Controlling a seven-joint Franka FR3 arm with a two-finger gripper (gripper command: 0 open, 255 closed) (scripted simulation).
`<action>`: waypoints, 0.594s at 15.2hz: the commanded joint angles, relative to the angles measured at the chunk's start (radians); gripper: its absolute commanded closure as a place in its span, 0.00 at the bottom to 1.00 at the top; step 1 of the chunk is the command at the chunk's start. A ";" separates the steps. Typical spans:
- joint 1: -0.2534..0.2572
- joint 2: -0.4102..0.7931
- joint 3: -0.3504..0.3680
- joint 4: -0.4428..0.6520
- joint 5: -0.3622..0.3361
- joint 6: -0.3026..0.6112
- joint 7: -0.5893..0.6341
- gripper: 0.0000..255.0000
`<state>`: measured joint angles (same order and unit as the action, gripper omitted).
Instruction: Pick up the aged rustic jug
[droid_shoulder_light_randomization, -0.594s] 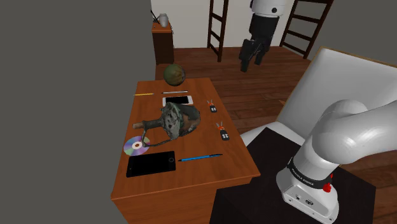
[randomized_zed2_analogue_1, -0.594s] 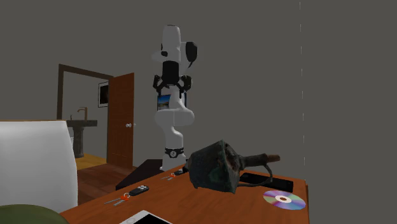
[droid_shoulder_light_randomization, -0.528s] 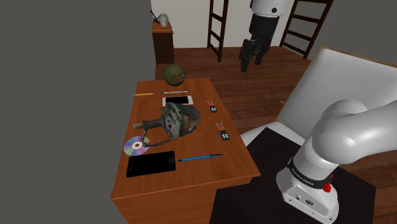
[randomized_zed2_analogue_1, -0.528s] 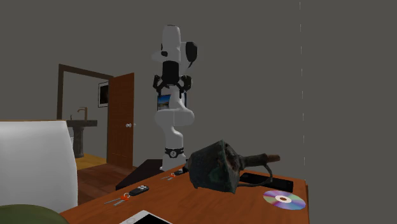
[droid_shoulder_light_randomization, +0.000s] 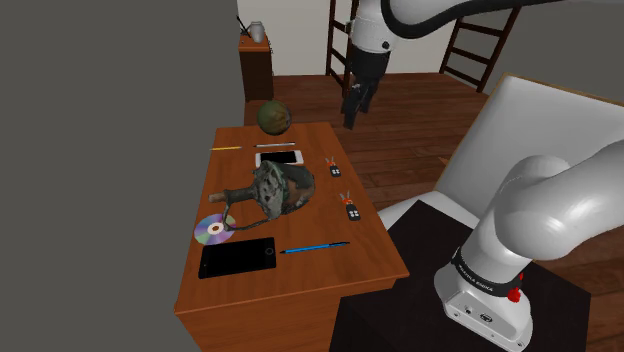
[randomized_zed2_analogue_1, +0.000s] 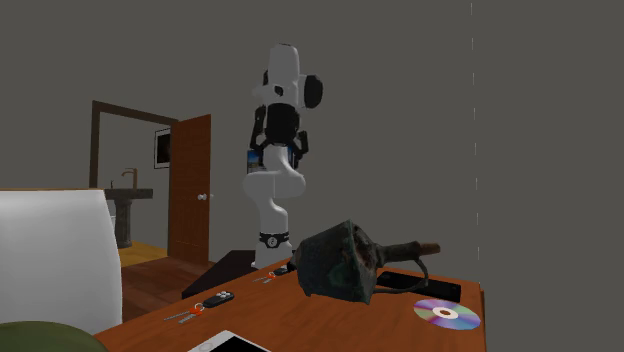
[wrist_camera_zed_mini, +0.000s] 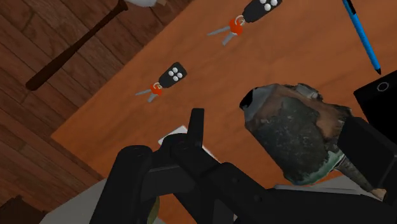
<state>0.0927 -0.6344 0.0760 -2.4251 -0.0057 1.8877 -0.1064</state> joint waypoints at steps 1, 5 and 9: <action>0.023 0.061 0.014 0.013 -0.008 0.064 -0.038 0.00; 0.061 0.177 0.043 0.035 -0.029 0.185 -0.108 0.00; 0.095 0.293 0.076 0.068 -0.058 0.295 -0.170 0.00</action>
<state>0.1801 -0.3762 0.1428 -2.3727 -0.0548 2.1542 -0.2592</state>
